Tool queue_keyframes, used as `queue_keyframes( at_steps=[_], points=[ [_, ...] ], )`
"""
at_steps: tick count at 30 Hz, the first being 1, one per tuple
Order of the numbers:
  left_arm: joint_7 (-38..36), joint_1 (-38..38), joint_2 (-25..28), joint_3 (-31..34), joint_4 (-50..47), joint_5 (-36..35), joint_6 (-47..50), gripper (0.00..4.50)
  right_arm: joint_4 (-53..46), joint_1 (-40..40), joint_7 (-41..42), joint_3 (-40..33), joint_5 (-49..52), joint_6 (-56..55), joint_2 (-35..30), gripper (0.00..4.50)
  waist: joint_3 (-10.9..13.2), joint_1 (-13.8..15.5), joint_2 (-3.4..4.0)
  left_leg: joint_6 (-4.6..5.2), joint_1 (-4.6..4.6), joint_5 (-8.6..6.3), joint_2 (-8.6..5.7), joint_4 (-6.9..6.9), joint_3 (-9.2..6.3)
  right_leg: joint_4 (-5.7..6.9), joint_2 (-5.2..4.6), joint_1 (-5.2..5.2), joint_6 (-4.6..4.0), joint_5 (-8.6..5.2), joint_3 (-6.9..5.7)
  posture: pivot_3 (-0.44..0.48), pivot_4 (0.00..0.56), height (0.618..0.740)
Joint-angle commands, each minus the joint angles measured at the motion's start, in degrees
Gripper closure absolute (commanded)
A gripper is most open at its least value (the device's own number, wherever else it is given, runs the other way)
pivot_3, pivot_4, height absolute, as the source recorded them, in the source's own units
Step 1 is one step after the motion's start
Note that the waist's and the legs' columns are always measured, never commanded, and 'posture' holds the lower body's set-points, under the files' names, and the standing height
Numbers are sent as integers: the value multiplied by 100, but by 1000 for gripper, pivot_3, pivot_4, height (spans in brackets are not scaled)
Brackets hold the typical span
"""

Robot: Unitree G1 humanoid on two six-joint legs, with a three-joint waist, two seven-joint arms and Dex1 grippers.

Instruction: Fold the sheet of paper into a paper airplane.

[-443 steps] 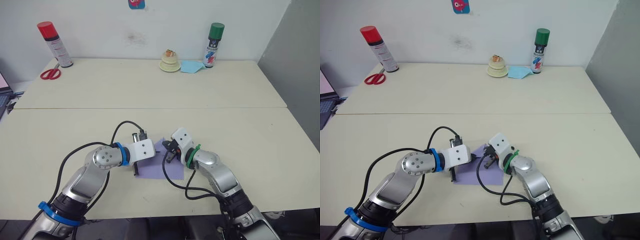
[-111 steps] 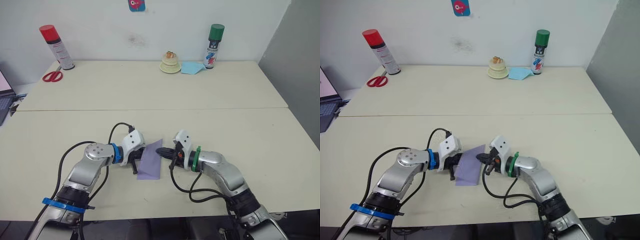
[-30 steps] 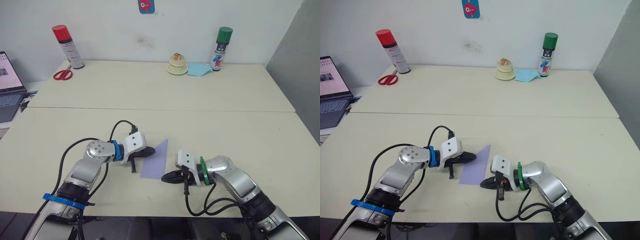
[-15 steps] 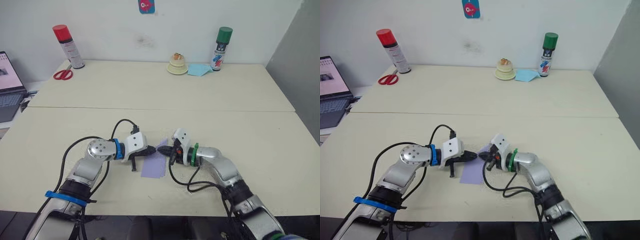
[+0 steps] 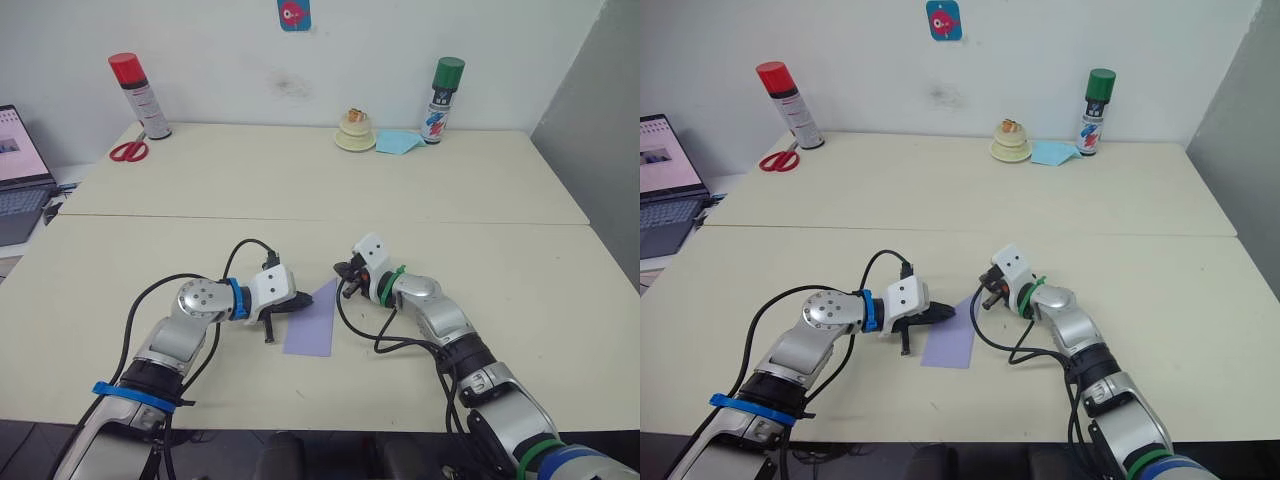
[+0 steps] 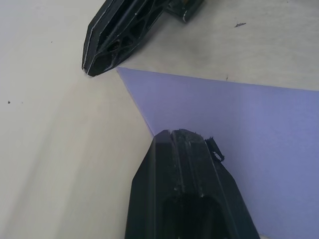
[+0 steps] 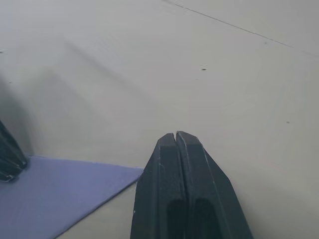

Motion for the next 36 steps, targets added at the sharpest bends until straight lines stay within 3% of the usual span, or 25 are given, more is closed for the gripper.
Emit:
queue_keyframes(
  at_steps=[1,5,8,10,13,18,20,25,30,36],
  points=[
    [-59,103,-121,-119,126,37,272,4474,-287,343,-106,-532,218,-19,-168,4500,1,18,1,0,-2,0,-1,0,-1,-3,-3,2,0,0,-1,0,150,737],
    [-191,-251,-171,555,-317,-808,935,4474,-1801,738,610,-651,840,413,-383,4500,23,29,5,0,-30,0,-2,-1,-2,-27,-10,-12,6,3,-5,0,150,737],
    [-831,-567,331,892,-356,-1182,1059,3788,-3046,1114,1085,-716,1368,1249,-889,3937,41,-11,0,0,-101,0,1,6,-8,-23,2,-77,8,8,-8,0,150,737],
    [-1265,-830,583,832,15,-1106,618,3198,-3731,1406,1297,-782,1601,1644,-1326,3280,43,-17,-2,-1,-146,1,8,7,-11,2,17,-136,-18,23,-9,0,150,737],
    [-1835,-1266,667,472,847,-676,-685,2273,-4537,1879,1424,-919,1878,2018,-1844,2233,45,-4,3,-1,-141,0,6,-1,-9,13,19,-142,-36,14,-11,0,150,737],
    [-2137,-2241,123,173,2576,-163,-2747,651,-5534,2490,1563,-936,1966,1886,-2314,426,65,-5,-14,0,-148,0,2,4,1,3,20,-142,-36,10,-18,0,150,737],
    [-2214,-2616,-49,-74,3339,202,-3784,31,-5917,2645,1602,-844,1905,1806,-2476,419,77,-3,-29,0,-151,0,1,10,1,3,21,-142,-13,0,-19,0,150,737],
    [-2514,-3205,-432,-256,4506,409,-4991,6,-6363,2807,1207,-981,2042,2010,-2412,419,80,-31,-36,0,-151,0,1,12,3,2,24,-142,-6,2,-14,0,150,737],
    [-2442,-3762,-536,9,5151,351,-4907,6,-6608,3108,865,-1109,2030,2082,-2412,419,99,-17,-68,0,-153,0,2,11,-2,5,25,-142,-8,3,-19,0,150,737],
    [-2724,-3866,-184,146,5428,436,-5083,6,-6865,3517,752,-1138,2034,2013,-2466,419,106,-48,-80,0,-152,0,2,14,2,8,25,-142,-7,3,-17,0,150,737]
  ],
)
